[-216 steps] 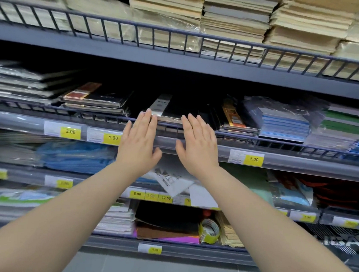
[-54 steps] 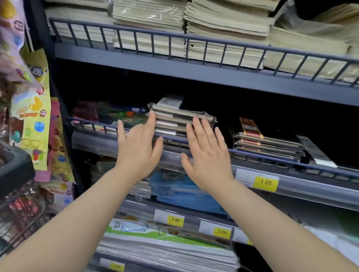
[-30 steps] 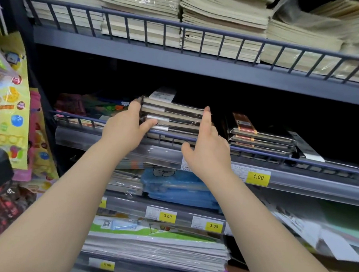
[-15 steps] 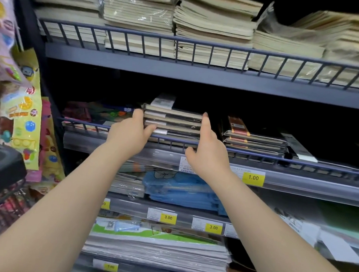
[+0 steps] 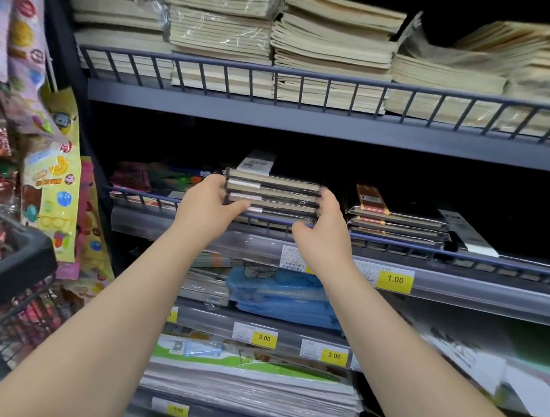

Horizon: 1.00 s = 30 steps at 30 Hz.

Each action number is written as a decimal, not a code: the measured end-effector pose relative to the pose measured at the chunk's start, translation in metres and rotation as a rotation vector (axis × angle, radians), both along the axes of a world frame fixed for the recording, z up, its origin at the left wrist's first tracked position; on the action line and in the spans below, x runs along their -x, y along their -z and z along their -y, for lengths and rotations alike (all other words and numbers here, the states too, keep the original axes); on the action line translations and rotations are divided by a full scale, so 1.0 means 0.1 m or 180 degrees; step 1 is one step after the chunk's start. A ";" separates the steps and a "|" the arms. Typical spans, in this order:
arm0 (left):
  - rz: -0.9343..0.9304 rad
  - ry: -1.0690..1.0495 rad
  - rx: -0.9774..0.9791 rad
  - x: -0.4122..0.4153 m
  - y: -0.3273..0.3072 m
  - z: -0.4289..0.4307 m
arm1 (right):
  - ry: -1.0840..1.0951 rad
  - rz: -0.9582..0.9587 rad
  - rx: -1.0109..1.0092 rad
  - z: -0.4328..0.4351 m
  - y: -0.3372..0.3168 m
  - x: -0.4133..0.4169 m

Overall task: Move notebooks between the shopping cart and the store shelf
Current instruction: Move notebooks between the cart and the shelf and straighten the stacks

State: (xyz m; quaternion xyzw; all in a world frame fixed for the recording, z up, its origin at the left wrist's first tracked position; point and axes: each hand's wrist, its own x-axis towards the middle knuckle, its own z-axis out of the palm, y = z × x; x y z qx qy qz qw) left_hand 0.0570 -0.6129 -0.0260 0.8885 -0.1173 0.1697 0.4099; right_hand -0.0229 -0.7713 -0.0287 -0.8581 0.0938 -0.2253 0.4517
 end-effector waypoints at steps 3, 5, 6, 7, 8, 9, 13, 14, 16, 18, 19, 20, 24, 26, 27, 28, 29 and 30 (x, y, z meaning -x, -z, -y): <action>0.0000 0.0004 0.0049 -0.04 0.03 -0.03 | -0.0064 0.0025 -0.0054 0.01 0.00 0.03; -0.0152 0.0297 0.0522 -0.01 0.06 0.00 | -0.0133 0.0063 -0.0263 0.00 -0.01 0.05; -0.0124 0.0406 0.0724 0.02 0.09 0.03 | -0.0181 0.0086 -0.0366 0.00 -0.01 0.05; -0.0023 0.0432 0.0798 0.04 0.10 0.05 | -0.0221 0.0084 -0.0412 0.00 -0.01 0.07; 0.0076 0.0392 0.0789 0.05 0.11 0.07 | -0.0234 0.0060 -0.0403 -0.01 -0.02 0.08; 0.0146 0.0327 0.0743 0.05 0.11 0.08 | -0.0225 0.0051 -0.0356 -0.03 -0.02 0.09; 0.0148 0.0129 0.0298 0.00 0.13 0.08 | -0.0120 0.0150 0.0021 -0.10 0.06 0.06; 0.0143 0.0116 0.0200 -0.01 0.14 0.07 | -0.0116 0.0147 0.0086 -0.10 0.07 0.05; 0.0120 0.0208 0.0107 0.01 0.16 0.06 | -0.0139 0.0151 0.0225 -0.10 0.08 0.04; 0.0193 0.0412 0.0055 0.06 0.20 0.05 | -0.0059 0.0203 0.0677 -0.08 0.11 0.04; 0.0325 0.0474 -0.0071 0.11 0.25 0.05 | 0.0055 0.0255 0.1081 -0.08 0.14 0.05; 0.0490 0.0472 -0.0267 0.15 0.32 0.04 | 0.0177 0.0334 0.1516 -0.09 0.18 0.05; 0.0875 0.0083 -0.1181 0.17 0.59 -0.02 | 0.0372 0.0773 0.2665 -0.05 0.47 -0.06; 0.1020 -0.0055 -0.1532 0.13 0.68 -0.06 | 0.0390 0.0831 0.2935 0.02 0.59 -0.13; 0.1102 -0.0104 -0.1638 0.13 0.72 -0.07 | 0.0416 0.0819 0.3062 0.04 0.64 -0.16; 0.1160 -0.0142 -0.1684 0.12 0.76 -0.06 | 0.0423 0.0774 0.3166 0.06 0.69 -0.19; 0.1121 -0.0203 -0.1721 0.13 0.78 -0.04 | 0.0477 0.0770 0.3237 0.08 0.72 -0.21; 0.1027 -0.0231 -0.1695 0.14 0.79 -0.01 | 0.0482 0.0729 0.3259 0.08 0.74 -0.21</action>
